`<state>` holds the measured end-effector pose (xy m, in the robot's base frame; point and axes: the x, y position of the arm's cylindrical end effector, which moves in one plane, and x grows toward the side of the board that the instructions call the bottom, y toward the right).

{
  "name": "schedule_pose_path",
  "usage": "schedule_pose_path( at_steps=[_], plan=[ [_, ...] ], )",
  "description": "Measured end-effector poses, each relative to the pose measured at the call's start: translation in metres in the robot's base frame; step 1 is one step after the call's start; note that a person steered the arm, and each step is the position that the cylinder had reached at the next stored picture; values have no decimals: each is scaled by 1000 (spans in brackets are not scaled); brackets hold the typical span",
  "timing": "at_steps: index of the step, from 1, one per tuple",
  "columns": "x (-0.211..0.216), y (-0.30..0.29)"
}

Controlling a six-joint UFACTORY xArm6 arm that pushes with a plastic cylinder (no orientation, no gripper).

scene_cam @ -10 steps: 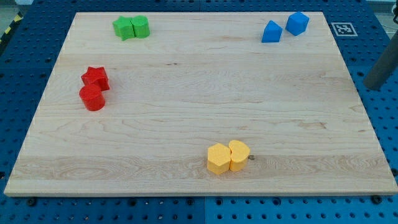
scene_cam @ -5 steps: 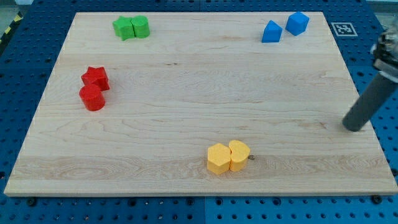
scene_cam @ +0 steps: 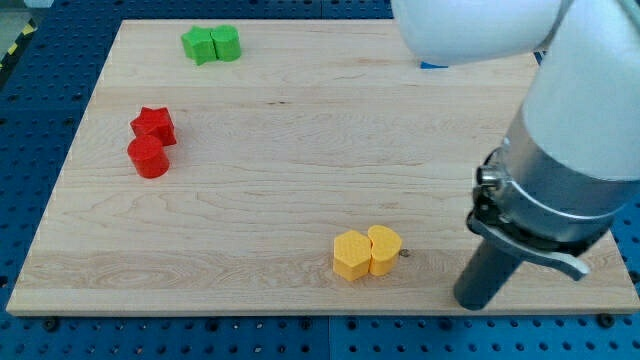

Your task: Move the yellow heart to the center of the board

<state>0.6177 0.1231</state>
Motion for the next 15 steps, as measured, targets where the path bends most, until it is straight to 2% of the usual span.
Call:
schedule_pose_path(
  at_steps=[1, 3, 4, 6, 8, 9, 10, 11, 13, 15],
  plan=[
    [0, -43],
    [0, -53],
    [-3, -85],
    [-47, -73],
    [-52, -29],
    [-73, -27],
    [-81, -35],
    [-64, -41],
    [-108, -46],
    [-101, -76]
  ],
)
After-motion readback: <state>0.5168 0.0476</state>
